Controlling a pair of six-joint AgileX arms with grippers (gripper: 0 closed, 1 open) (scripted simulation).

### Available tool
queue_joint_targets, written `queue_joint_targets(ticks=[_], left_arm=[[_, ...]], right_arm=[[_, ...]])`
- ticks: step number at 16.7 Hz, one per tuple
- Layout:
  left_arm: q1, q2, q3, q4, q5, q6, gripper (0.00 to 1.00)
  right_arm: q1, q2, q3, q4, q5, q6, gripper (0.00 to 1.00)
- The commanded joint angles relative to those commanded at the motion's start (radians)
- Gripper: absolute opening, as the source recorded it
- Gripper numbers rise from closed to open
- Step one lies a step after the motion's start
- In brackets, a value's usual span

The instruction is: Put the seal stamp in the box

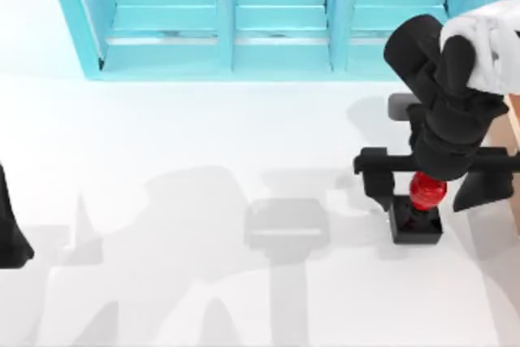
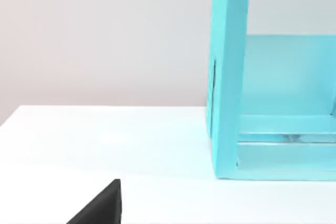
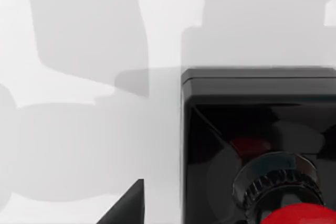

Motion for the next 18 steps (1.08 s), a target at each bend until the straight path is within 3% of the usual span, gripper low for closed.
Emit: queue_joint_targets(ticks=[9,18], left_arm=[[0.0,0.0,0.0,0.0,0.0,0.0,1.0],[0.0,0.0,0.0,0.0,0.0,0.0,1.0]], right_arm=[[0.0,0.0,0.0,0.0,0.0,0.0,0.02],[-0.002,-0.001,0.0,0.0,0.0,0.001,0.0]])
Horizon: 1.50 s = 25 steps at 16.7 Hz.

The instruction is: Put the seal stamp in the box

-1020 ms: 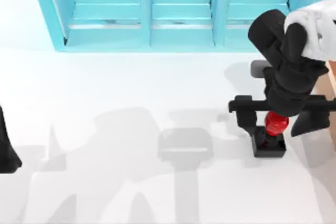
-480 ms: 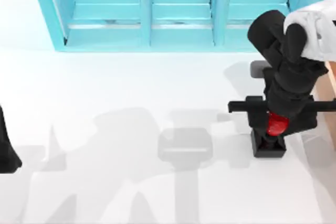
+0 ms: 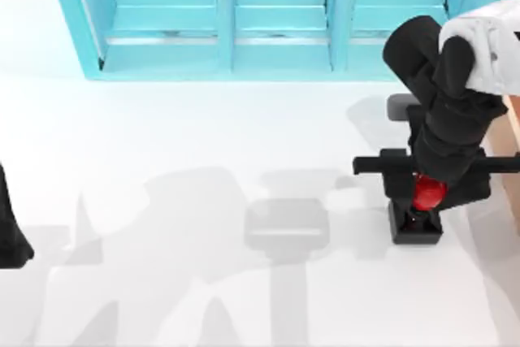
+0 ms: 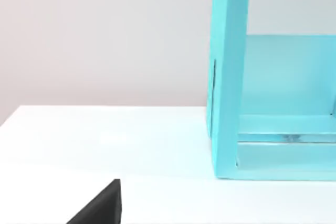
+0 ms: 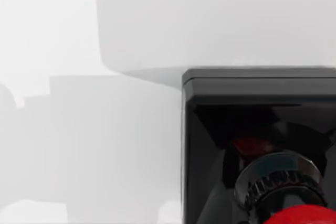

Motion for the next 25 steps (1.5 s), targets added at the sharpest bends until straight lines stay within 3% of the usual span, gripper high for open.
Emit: queue_joint_targets(ticks=[4,10,17,21,25], left_arm=[[0.0,0.0,0.0,0.0,0.0,0.0,1.0],[0.0,0.0,0.0,0.0,0.0,0.0,1.0],[0.0,0.0,0.0,0.0,0.0,0.0,1.0],[0.0,0.0,0.0,0.0,0.0,0.0,1.0],[0.0,0.0,0.0,0.0,0.0,0.0,1.0]], right_arm=[[-0.002,-0.011,0.07,-0.076,-0.001,0.003,0.0],[-0.003,-0.066,0.277,-0.353,-0.001,-0.002,0.0],[-0.016,-0.074,0.303,-0.381,-0.001,-0.017,0.0],[-0.163,-0.08,0.333,-0.418,-0.001,-0.162,0.0],[-0.43,-0.095,0.358,-0.475,0.001,-0.432,0.0]])
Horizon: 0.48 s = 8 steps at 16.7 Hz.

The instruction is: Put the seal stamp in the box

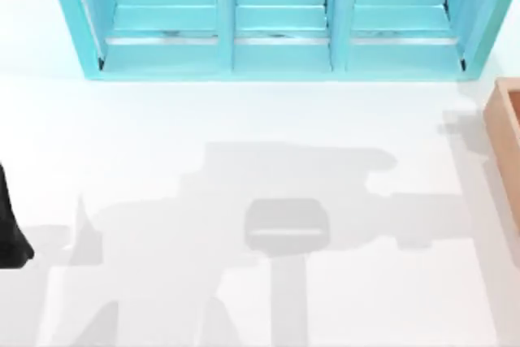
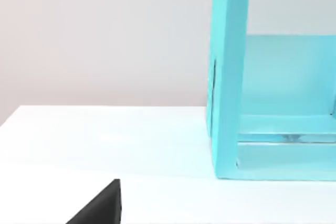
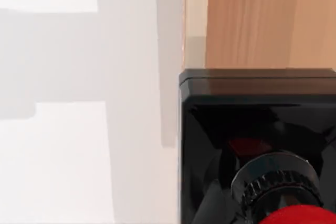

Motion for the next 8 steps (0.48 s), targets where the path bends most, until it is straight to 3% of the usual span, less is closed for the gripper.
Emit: queue_joint_targets(ticks=[4,8], left_arm=[[0.0,0.0,0.0,0.0,0.0,0.0,1.0],[0.0,0.0,0.0,0.0,0.0,0.0,1.0]], right_arm=[[-0.239,-0.029,0.018,-0.042,0.001,-0.242,0.0],[-0.323,-0.051,0.024,-0.053,-0.002,-0.326,0.0]])
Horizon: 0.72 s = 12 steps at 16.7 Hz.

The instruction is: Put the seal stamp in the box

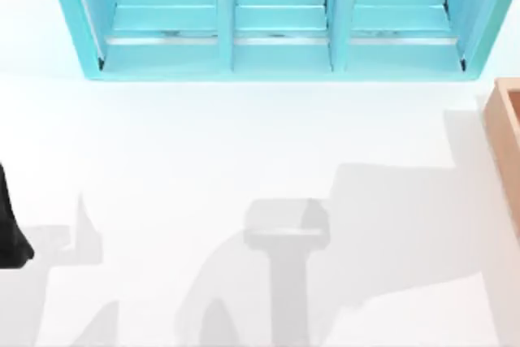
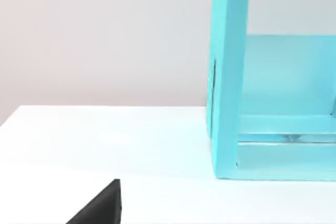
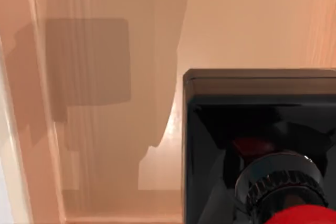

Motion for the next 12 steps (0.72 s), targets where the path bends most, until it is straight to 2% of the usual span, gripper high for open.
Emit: queue_joint_targets(ticks=[5,12], left_arm=[[0.0,0.0,0.0,0.0,0.0,0.0,1.0],[0.0,0.0,0.0,0.0,0.0,0.0,1.0]], right_arm=[[0.003,0.005,-0.02,0.019,0.001,0.003,0.0],[0.004,-0.002,-0.244,0.241,0.0,0.004,0.0]])
